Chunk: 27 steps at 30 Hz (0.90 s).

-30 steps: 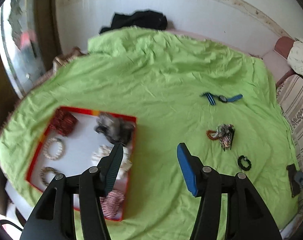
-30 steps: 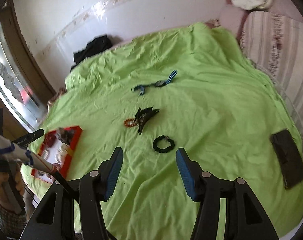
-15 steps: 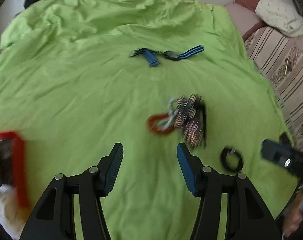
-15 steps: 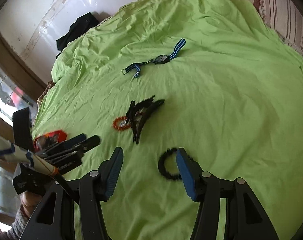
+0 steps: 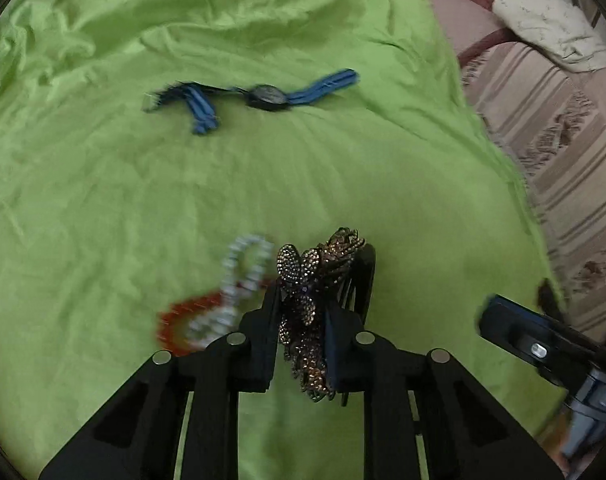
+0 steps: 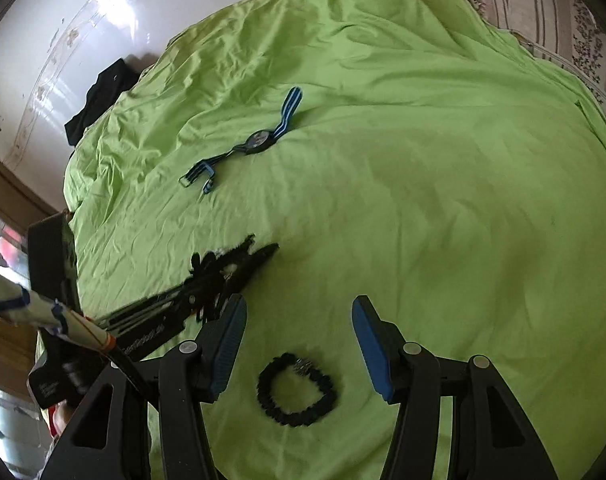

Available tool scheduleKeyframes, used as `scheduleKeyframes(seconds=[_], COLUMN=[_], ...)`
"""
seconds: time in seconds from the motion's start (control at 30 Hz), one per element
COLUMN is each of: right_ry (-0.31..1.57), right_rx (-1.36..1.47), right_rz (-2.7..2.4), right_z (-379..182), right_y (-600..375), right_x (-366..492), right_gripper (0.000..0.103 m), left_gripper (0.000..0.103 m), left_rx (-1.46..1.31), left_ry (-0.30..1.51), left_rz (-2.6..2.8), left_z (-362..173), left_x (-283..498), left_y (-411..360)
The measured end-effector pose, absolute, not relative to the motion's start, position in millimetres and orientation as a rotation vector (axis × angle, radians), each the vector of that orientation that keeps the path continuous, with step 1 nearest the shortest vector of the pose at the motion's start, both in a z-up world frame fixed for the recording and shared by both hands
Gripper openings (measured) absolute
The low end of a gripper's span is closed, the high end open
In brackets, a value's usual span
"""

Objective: Organize jewelry
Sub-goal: 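Grasp the red bead bracelet with left tool while right grasps black beaded bracelet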

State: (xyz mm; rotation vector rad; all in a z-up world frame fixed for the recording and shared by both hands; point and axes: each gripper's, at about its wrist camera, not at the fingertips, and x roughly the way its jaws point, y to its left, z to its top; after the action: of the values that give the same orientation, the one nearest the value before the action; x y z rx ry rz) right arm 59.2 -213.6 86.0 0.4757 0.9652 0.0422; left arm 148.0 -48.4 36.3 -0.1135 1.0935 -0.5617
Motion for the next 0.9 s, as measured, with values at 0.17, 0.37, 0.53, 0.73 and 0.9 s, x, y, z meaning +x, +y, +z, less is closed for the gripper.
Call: scheduleKeyframes(seconds=[0.17, 0.37, 0.53, 0.73, 0.9], right_ry=[0.936, 0.946, 0.977, 1.042, 1.054], right_rx=[0.503, 0.508, 0.52, 0.543, 0.561], right_rz=[0.0, 0.017, 0.108, 0.259, 0.299], right_z=[89.6, 87.7, 76.3, 60.0, 53.8], right_y=[-230.6, -233.9, -212.5, -177.6, -163.1], right_x=[54.8, 48.9, 55.2, 67.4, 68.6], right_gripper=[0.059, 0.059, 0.059, 0.062, 0.07], left_gripper=[0.019, 0.031, 0.033, 0.034, 0.036], left_rx=[-0.122, -0.287, -0.353, -0.313, -0.29], left_ry=[1.148, 1.097, 1.088, 1.114, 1.153], left_rz=[-0.724, -0.641, -0.448, -0.389, -0.388], left_z=[43.2, 75.2, 69.4, 50.7, 29.6], left_x=[125.1, 128.4, 143.2, 154.5, 161.7], left_y=[-66.4, 6.8, 63.4, 63.7, 50.6])
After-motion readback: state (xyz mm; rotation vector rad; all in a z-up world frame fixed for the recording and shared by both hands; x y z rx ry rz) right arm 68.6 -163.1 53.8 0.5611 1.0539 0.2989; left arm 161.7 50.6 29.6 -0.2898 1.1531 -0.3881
